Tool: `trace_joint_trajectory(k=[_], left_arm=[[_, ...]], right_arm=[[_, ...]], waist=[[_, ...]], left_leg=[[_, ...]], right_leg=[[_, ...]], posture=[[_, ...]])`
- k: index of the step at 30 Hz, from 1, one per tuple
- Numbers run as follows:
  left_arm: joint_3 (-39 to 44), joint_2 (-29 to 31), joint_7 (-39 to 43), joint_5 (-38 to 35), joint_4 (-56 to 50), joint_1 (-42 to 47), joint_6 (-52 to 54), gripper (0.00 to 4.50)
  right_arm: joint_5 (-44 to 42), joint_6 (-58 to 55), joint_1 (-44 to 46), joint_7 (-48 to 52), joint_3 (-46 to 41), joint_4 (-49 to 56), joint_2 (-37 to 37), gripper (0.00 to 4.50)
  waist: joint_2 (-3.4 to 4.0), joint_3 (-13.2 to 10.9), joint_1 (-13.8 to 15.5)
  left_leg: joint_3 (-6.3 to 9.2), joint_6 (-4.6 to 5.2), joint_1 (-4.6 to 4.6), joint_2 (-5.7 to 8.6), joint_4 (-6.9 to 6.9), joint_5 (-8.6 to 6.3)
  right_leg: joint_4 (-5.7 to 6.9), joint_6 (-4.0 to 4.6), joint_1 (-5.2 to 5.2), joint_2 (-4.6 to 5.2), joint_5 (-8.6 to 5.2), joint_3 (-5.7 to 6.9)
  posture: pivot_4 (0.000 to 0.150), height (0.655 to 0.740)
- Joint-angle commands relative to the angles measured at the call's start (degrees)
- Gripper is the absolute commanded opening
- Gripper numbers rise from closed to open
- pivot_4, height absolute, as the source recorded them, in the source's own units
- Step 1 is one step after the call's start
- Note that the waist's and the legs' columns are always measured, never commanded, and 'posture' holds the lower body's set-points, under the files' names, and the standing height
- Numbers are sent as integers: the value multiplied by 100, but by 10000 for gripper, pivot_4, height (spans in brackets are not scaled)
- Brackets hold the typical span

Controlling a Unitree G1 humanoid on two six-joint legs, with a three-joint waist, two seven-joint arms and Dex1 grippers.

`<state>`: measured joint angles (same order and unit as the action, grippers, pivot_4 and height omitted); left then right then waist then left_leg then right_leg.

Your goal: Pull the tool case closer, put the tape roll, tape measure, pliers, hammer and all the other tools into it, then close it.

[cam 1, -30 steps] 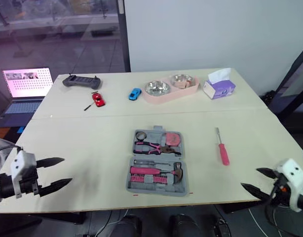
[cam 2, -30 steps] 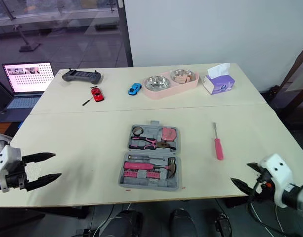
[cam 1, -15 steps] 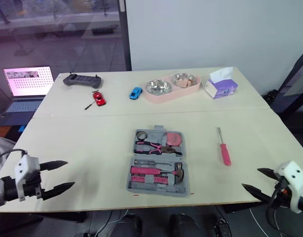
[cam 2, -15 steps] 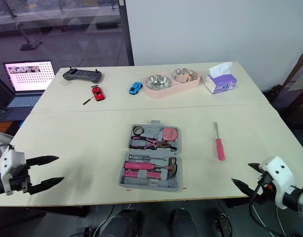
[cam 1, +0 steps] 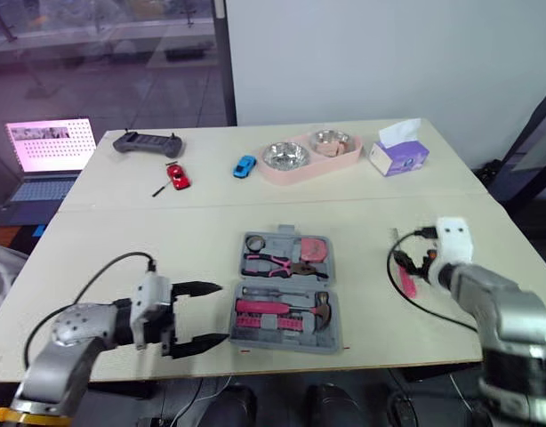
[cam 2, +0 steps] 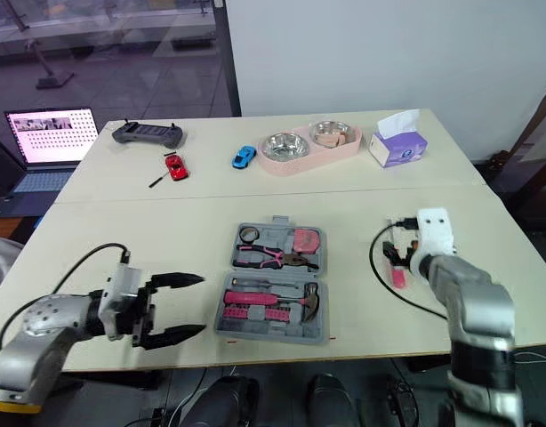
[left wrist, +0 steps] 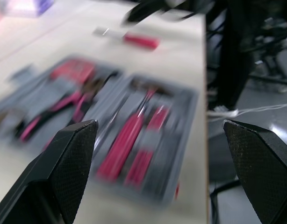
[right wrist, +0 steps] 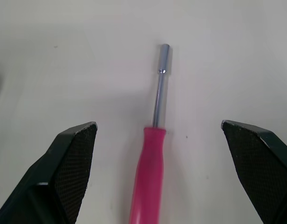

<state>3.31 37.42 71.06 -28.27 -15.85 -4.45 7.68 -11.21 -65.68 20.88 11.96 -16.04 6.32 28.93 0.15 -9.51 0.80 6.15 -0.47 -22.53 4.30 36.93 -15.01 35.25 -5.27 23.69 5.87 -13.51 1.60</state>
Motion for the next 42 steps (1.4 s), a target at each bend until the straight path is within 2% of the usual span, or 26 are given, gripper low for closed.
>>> trace_joint_trajectory(k=[1,12,16,21,25,31,34,38,42], left_arm=[[-33,-10,-77,-37,-91,16,-29,45000],[-81,-44,-200,100,-38,-202,-370,45000],[-60,-7,-298,110,-130,-228,-320,45000],[-72,32,-340,89,-121,-175,-293,45000],[-54,45,-283,89,9,-147,-356,45000],[-44,65,-149,99,228,-138,-496,45000],[-51,73,-113,97,287,-122,-536,45000],[-49,77,-73,83,335,-86,-553,45000],[-56,73,-41,95,399,-39,-583,45000]], right_arm=[[115,-122,319,-63,74,-600,126,44795],[196,7,1000,162,586,-2097,136,44795],[217,91,1002,174,656,-2181,71,32719],[127,-118,937,136,556,-1958,33,6578],[8,-495,734,67,374,-1272,-68,6578],[-167,-2200,-15,-342,217,1497,-1097,6578],[-40,-2633,-345,-595,319,2327,-1604,6578],[113,-2674,-762,-867,477,2805,-2088,6578],[248,-2366,-1133,-954,712,2620,-2048,6578]], waist=[[1,-1,-8],[6,-4,-77],[6,-3,-97],[4,-2,-99],[5,-3,-62],[14,-8,-52],[15,-8,-44],[15,-8,-17],[15,-8,-24]], left_leg=[[1,1,0,0,-5,0],[-7,3,17,-4,8,1],[-7,3,18,-5,9,1],[-5,3,18,-4,10,1],[-1,3,16,-4,7,1],[5,3,8,-12,-2,1],[6,3,6,-14,0,1],[5,1,6,-10,2,0],[3,1,6,-7,2,0]], right_leg=[[0,0,1,-1,0,2],[1,-1,-19,-18,1,5],[2,-2,-19,-23,2,7],[2,-2,-22,-22,2,6],[2,-2,-18,-23,2,5],[16,-5,2,-26,3,0],[20,-2,7,-26,2,-2],[15,-1,6,-29,1,2],[8,-2,7,-27,1,4]], posture=[[1500,7370],[1500,7370],[1500,7370],[1500,7370],[1500,7370],[1500,7370],[1500,7370],[1500,7370],[1500,7370]])
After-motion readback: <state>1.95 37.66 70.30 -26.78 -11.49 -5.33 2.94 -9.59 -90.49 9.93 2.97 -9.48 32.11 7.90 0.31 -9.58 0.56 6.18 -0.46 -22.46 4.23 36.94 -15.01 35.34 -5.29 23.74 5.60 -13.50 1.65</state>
